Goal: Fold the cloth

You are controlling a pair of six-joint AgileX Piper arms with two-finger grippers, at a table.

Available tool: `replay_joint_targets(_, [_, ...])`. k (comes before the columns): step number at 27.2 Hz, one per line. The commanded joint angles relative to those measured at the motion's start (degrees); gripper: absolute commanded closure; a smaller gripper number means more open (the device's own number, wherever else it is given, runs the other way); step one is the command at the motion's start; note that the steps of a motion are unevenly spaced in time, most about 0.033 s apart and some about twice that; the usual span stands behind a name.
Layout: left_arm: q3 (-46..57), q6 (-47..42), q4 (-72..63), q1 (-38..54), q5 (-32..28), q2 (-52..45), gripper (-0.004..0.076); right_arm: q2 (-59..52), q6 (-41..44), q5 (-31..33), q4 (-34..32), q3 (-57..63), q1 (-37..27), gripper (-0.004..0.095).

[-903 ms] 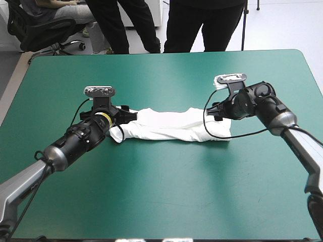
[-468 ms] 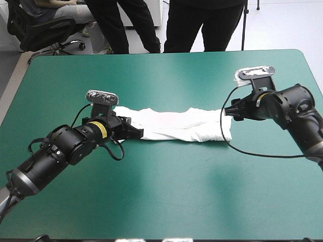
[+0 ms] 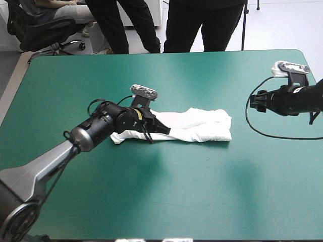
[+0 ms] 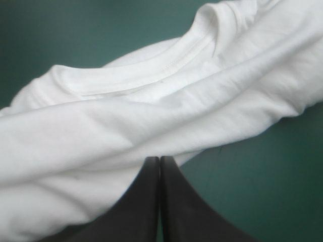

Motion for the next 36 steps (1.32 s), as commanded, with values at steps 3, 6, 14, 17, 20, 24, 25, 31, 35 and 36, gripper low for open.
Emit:
replay_joint_targets(3, [-7.00,5.57,-6.32,-0.49,-1.27,6.51,0.0728,3.01,-12.98,1.29,15.03,-1.10,-3.33,0.0233])
replay_joint_targets(6, [-10.06,5.57,-6.42,-0.49,-0.97,10.78,0.0728,5.46,-16.01,3.38,16.52,-1.10,-3.22,0.0233])
replay_joint_targets(14, [-15.37,5.57,-6.54,-0.49,1.82,17.60,0.0728,10.02,-19.03,4.82,19.44,-1.10,-3.22,0.0232])
replay_joint_targets(17, [-15.49,5.57,-7.74,-0.49,1.82,18.26,0.0728,12.84,-19.03,6.29,19.44,-1.10,-3.22,0.0232])
replay_joint_targets(20, [-15.49,5.57,-7.74,-0.49,1.82,18.43,0.0728,15.84,-19.17,7.13,20.65,-1.10,-3.12,0.0231])
replay_joint_targets(24, [-15.70,5.57,-7.97,-0.49,2.82,18.43,0.0728,20.04,-20.46,8.65,22.25,-1.10,-1.06,0.0231])
replay_joint_targets(25, [-15.70,5.57,-7.97,-0.49,3.01,18.43,0.0728,22.35,-20.88,8.65,21.97,-1.10,0.32,0.0231])
replay_joint_targets(31, [-16.16,5.57,-7.97,-0.49,4.23,18.43,0.0728,27.68,-21.85,7.59,22.34,-1.10,2.85,0.0231])
replay_joint_targets(35, [-16.16,5.57,-7.97,-0.49,4.12,18.23,0.0728,29.37,-21.85,6.75,22.75,-1.10,2.99,0.0231])
replay_joint_targets(36, [-16.16,5.57,-7.97,-0.49,3.97,18.23,0.0728,29.91,-21.85,6.75,23.06,-1.10,2.99,0.0232])
